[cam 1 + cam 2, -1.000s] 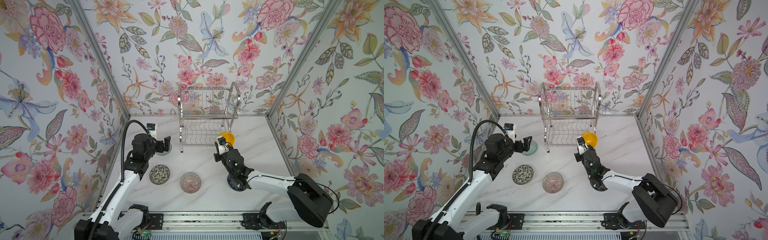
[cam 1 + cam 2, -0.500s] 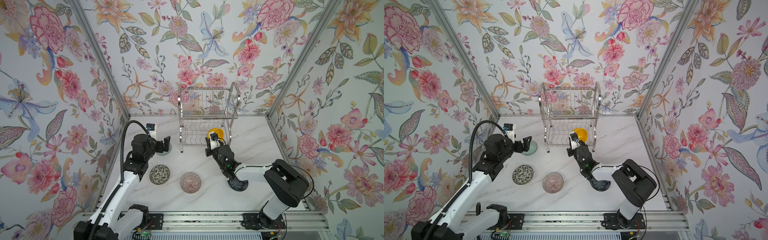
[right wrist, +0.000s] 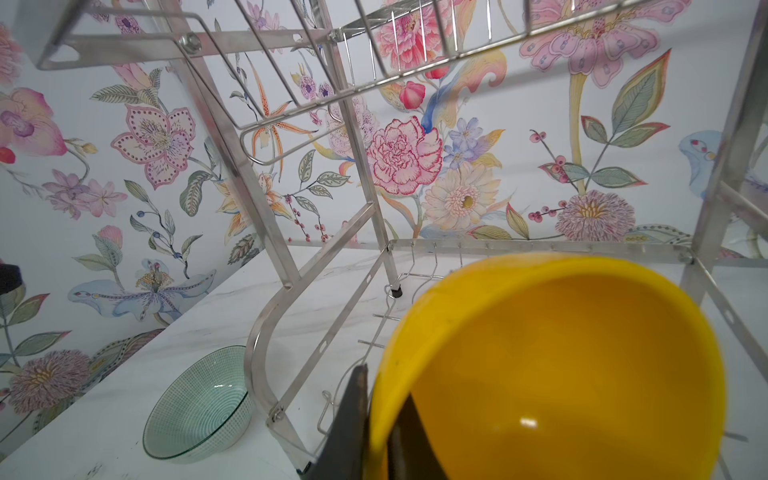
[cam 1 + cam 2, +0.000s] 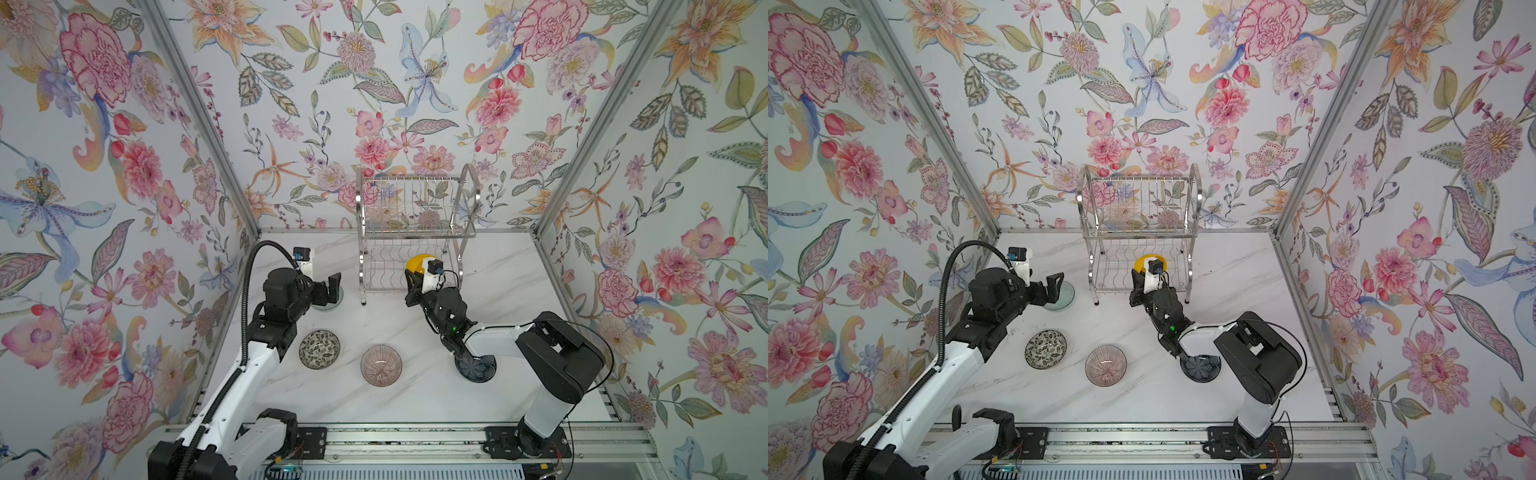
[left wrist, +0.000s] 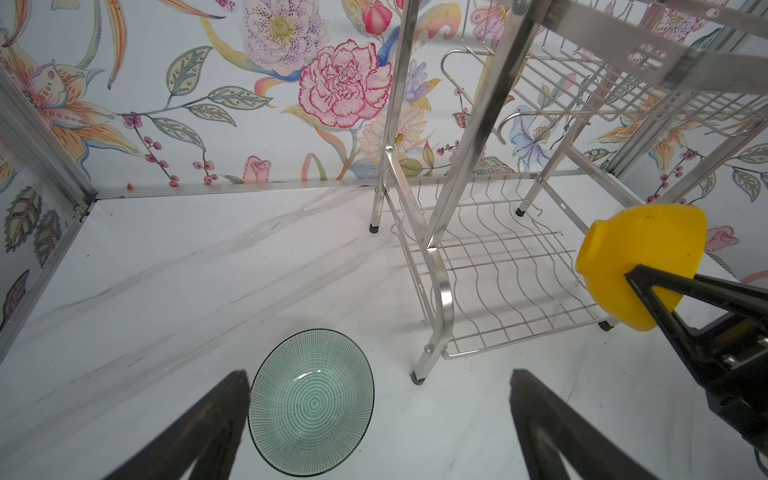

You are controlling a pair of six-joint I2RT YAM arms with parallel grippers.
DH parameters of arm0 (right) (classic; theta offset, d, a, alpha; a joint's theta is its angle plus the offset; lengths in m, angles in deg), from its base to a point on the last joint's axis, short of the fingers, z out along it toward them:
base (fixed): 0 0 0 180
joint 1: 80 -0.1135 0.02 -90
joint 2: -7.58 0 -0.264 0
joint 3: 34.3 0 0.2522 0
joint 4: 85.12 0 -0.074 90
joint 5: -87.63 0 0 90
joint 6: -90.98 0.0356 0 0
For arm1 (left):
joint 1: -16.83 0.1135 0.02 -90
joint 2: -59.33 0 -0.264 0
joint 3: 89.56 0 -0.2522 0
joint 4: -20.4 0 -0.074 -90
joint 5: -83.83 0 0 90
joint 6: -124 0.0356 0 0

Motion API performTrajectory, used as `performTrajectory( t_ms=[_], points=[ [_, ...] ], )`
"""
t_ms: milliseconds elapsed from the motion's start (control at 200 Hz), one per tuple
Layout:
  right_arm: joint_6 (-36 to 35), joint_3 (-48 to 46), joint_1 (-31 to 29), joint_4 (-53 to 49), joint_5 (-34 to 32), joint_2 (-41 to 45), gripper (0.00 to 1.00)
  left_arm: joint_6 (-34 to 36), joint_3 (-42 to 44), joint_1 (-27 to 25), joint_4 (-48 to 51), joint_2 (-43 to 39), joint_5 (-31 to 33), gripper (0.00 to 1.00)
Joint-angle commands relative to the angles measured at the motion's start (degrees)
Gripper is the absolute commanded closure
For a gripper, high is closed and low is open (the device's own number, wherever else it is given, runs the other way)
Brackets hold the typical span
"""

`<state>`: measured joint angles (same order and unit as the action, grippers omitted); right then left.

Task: Load the bowls into the dish rack
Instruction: 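Carry the yellow bowl with the right gripper toward the dish rack front, then push the yellow bowl with the right gripper into the lower rack slots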

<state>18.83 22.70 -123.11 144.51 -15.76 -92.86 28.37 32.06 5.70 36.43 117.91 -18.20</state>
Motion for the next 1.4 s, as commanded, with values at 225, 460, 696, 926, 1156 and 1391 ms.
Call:
performTrajectory(
  t_ms=[225,460,696,926,1156,1391],
  points=[
    [17.04,2.51,1.37,9.17,1.61,-2.01,0.89,-0.57,1.02,0.59,-1.45,-0.06,-2.94,0.01],
    [27.76,4.54,2.80,12.30,2.09,-5.45,0.89,-1.14,1.22,0.52,-1.91,-0.33,-3.95,0.01],
    [38.18,7.38,5.11,14.78,4.80,-10.39,0.89,-1.36,1.50,0.50,-2.09,-0.68,-3.78,0.01],
    [43.43,10.48,6.77,14.19,8.88,-13.08,0.89,-1.66,1.55,0.48,-2.27,-0.44,-4.12,0.01],
    [45.93,12.95,7.60,12.89,11.89,-14.73,0.89,-1.58,1.51,0.49,-2.35,-0.19,-4.40,0.01],
    [48.73,15.71,8.59,12.37,14.77,-16.47,0.89,-1.47,1.60,0.53,-2.39,0.01,-4.49,0.01]
  ],
)
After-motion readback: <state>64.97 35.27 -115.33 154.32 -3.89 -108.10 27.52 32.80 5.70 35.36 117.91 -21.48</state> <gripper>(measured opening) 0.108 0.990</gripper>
